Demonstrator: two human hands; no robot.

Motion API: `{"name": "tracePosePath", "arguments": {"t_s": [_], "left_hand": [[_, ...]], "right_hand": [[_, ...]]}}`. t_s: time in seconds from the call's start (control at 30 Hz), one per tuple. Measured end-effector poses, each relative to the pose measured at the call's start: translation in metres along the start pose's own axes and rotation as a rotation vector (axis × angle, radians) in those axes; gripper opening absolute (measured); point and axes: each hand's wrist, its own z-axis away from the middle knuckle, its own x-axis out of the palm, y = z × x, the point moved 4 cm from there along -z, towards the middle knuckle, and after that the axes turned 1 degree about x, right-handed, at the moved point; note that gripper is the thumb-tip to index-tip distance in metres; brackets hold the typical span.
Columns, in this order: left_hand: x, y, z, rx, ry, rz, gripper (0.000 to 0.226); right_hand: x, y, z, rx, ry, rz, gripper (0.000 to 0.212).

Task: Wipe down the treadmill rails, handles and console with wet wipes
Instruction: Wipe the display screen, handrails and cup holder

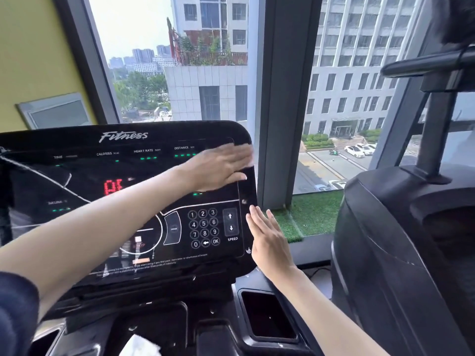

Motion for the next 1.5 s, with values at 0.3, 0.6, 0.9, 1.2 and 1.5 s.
{"name": "tracePosePath", "arguments": {"t_s": [0.3,0.6,0.9,1.2,1.5], "left_hand": [[0.028,0.038,0.011,0.162,0.017,0.108,0.055],[0.014,0.032,-0.004,-0.064,0.202,0.034,0.049],[0.011,0.033,-0.006,-0.047,0.092,0.075,0.065],[0.069,0.118,0.031,0.161,-0.158,-0.035,0.062],[0.041,0.09,0.012,-0.024,-0.112,-0.133,0.068]], "right_hand": [[-0.001,-0.002,0.001,0.011,-0.009,0.025,0.072],[-0.002,-0.006,0.003,0.062,-0.002,-0.011,0.069],[-0.04,0.008,-0.022,0.334,0.207,-0.148,0.042],[-0.023,0.015,0.009,0.527,0.201,-0.192,0.029],[-0.02,0.004,0.011,0.357,0.192,-0.213,0.03]]}}
